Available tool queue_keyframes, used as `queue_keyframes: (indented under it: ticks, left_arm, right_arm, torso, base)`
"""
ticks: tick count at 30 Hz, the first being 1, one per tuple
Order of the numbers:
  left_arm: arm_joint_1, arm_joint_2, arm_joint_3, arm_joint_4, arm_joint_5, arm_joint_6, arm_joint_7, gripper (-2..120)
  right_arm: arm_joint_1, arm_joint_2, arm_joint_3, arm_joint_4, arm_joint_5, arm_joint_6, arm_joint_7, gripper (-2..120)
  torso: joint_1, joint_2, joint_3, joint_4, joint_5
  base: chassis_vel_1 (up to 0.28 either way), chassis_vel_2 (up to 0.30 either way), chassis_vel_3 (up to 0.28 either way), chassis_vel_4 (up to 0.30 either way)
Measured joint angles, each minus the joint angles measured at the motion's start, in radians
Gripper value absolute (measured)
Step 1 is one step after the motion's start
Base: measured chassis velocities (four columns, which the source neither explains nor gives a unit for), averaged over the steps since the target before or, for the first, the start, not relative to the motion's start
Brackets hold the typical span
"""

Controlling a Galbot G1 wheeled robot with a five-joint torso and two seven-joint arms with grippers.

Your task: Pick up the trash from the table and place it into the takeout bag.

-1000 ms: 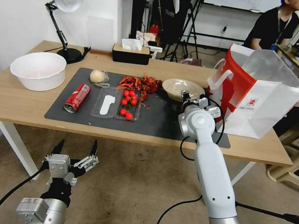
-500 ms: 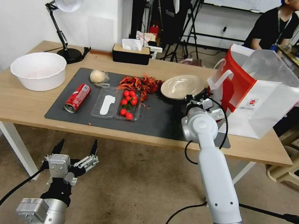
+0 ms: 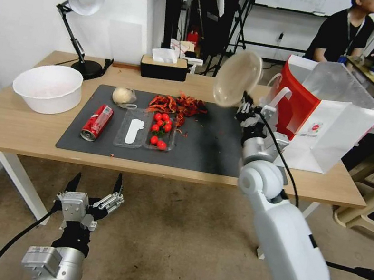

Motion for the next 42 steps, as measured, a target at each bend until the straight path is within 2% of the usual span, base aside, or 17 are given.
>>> queue_keyframes:
  ticks: [2,5,6,10,13,18,27,30,31,34,35,39,40,42]
  left_arm:
    - [0.001,0.000,0.000,-0.002,0.001,0.000,0.000,100]
    - [0.003,0.000,0.001,-0.004,0.003,0.000,0.000,100]
    - [0.003,0.000,0.001,-0.004,0.003,0.000,0.000,100]
    - [0.006,0.000,0.005,-0.004,0.010,0.000,0.000,100]
    - [0.006,0.000,0.012,-0.003,0.015,0.000,0.000,100]
    - [0.005,0.000,0.020,-0.002,0.023,0.000,0.000,100]
    - [0.004,0.000,0.020,0.000,0.024,0.000,0.001,100]
    - [0.006,0.000,0.020,-0.003,0.024,0.001,0.001,100]
    - [0.006,0.000,0.020,-0.003,0.024,0.001,0.001,100]
    - [0.007,0.000,0.020,-0.004,0.024,0.001,0.001,100]
    - [0.007,0.000,0.020,-0.004,0.024,0.001,0.001,100]
    - [0.008,0.000,0.019,-0.005,0.023,0.001,0.001,100]
    - [0.008,0.000,0.019,-0.005,0.023,0.001,0.001,100]
    - [0.008,0.000,0.019,-0.007,0.023,0.001,0.002,100]
  right_arm:
    - [0.014,-0.022,0.014,0.027,-0.012,0.003,0.003,0]
    - [0.071,-0.094,0.057,0.099,0.011,-0.045,0.075,0]
    - [0.071,-0.094,0.057,0.099,0.011,-0.045,0.075,0]
    - [0.130,-0.200,0.103,0.116,0.035,-0.135,0.133,0]
    - [0.137,-0.238,0.125,0.099,0.024,-0.164,0.148,0]
    - [0.124,-0.273,0.162,0.087,0.012,-0.208,0.173,0]
    - [0.085,-0.283,0.196,0.104,0.044,-0.300,0.189,2]
    - [0.065,-0.277,0.210,0.107,0.042,-0.311,0.185,18]
    - [0.065,-0.277,0.210,0.107,0.042,-0.311,0.185,18]
    - [0.061,-0.276,0.212,0.103,0.023,-0.308,0.178,30]
    - [0.061,-0.276,0.212,0.103,0.023,-0.308,0.178,30]
    - [0.047,-0.278,0.219,0.110,0.022,-0.308,0.169,49]
    - [0.047,-0.278,0.219,0.110,0.022,-0.308,0.169,49]
    - [0.038,-0.280,0.222,0.116,0.025,-0.306,0.162,58]
  torso:
    - [0.000,0.000,0.000,0.0000,-0.0001]
    - [0.000,0.000,0.000,-0.0001,0.0000]
    - [0.000,0.000,0.000,-0.0001,0.0000]
    - [0.000,0.000,0.000,-0.0001,-0.0001]
    - [0.000,0.000,0.000,-0.0002,0.0002]
    - [0.000,0.000,0.000,-0.0002,0.0001]
    - [0.000,0.000,0.000,-0.0001,0.0000]
    - [0.000,0.000,0.000,0.0000,0.0000]
    - [0.000,0.000,0.000,0.0000,0.0000]
    - [0.000,0.000,0.000,-0.0001,-0.0002]
    - [0.000,0.000,0.000,-0.0001,-0.0002]
    - [0.000,0.000,0.000,-0.0001,-0.0002]
    - [0.000,0.000,0.000,-0.0001,-0.0002]
    - [0.000,0.000,0.000,-0.0001,-0.0002]
  base:
    - [0.000,0.000,0.000,0.000]
    - [0.000,0.000,0.000,0.000]
    - [0.000,0.000,0.000,0.000]
    - [0.000,0.000,0.000,0.000]
    - [0.000,0.000,0.000,0.000]
    - [0.000,0.000,0.000,0.000]
    - [0.000,0.000,0.000,0.000]
    - [0.000,0.000,0.000,0.000]
    - [0.000,0.000,0.000,0.000]
    - [0.000,0.000,0.000,0.000]
    - [0.000,0.000,0.000,0.000]
    - [0.000,0.000,0.000,0.000]
    - [0.000,0.000,0.000,0.000]
    - [0.000,0.000,0.000,0.000]
